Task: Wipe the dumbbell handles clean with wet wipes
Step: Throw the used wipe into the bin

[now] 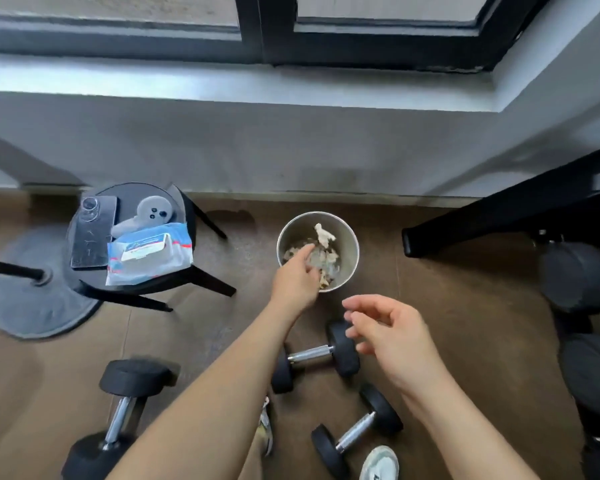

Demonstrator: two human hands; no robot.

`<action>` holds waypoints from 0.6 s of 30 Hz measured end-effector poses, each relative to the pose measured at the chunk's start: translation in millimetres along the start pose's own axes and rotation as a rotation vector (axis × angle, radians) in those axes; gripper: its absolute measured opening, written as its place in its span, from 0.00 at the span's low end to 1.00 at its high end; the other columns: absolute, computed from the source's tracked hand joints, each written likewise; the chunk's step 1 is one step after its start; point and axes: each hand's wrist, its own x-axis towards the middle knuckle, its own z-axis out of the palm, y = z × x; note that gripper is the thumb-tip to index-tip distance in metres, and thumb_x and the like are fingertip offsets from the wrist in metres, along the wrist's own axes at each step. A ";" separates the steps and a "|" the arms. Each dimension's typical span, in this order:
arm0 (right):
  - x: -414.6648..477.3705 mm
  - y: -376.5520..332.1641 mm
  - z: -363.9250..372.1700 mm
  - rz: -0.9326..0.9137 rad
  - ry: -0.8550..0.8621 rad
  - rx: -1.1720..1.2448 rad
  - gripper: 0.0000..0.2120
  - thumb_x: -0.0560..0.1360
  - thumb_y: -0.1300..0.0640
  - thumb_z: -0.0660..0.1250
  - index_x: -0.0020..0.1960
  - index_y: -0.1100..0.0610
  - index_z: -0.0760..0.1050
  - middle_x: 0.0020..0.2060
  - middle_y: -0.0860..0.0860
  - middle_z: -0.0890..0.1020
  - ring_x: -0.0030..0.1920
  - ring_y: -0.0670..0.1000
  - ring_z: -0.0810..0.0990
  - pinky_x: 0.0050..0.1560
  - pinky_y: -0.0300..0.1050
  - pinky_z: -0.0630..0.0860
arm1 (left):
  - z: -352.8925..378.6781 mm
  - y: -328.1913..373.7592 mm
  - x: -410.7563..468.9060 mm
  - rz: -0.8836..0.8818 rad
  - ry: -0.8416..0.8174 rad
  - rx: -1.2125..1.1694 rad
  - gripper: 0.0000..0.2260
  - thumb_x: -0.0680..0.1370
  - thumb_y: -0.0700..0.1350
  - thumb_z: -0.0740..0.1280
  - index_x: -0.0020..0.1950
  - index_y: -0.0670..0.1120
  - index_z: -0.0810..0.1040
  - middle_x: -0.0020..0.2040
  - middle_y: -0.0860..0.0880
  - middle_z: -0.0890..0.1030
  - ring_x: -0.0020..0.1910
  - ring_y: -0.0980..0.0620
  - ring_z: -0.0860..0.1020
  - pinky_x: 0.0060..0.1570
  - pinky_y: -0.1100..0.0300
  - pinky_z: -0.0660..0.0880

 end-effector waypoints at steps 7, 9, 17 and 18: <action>93.8 11.8 126.2 -0.282 -0.136 -0.378 0.12 0.75 0.62 0.68 0.52 0.47 0.80 0.48 0.40 0.81 0.51 0.38 0.78 0.51 0.29 0.73 | -98.6 -114.3 -15.2 0.050 0.372 -0.019 0.13 0.74 0.36 0.64 0.46 0.52 0.83 0.44 0.58 0.82 0.45 0.60 0.77 0.49 0.65 0.71; 113.5 12.0 170.0 -0.455 -0.206 -0.530 0.12 0.74 0.63 0.68 0.54 0.49 0.79 0.51 0.40 0.79 0.53 0.39 0.76 0.55 0.29 0.69 | -127.8 -153.8 -11.0 0.040 0.487 0.055 0.13 0.72 0.37 0.61 0.47 0.50 0.83 0.45 0.56 0.82 0.46 0.56 0.77 0.50 0.64 0.70; 159.7 30.6 304.9 -0.820 -0.394 -0.969 0.17 0.71 0.63 0.69 0.59 0.58 0.78 0.63 0.53 0.77 0.66 0.57 0.73 0.58 0.56 0.77 | -187.8 -252.6 17.7 0.096 0.636 0.339 0.21 0.69 0.35 0.58 0.60 0.40 0.80 0.58 0.43 0.80 0.57 0.49 0.71 0.58 0.59 0.69; 164.3 30.2 311.9 -0.815 -0.396 -0.968 0.19 0.72 0.63 0.68 0.63 0.58 0.76 0.65 0.53 0.76 0.67 0.56 0.72 0.60 0.56 0.76 | -192.3 -256.6 20.1 0.134 0.609 0.339 0.23 0.70 0.35 0.56 0.62 0.39 0.78 0.61 0.43 0.78 0.60 0.49 0.71 0.61 0.62 0.66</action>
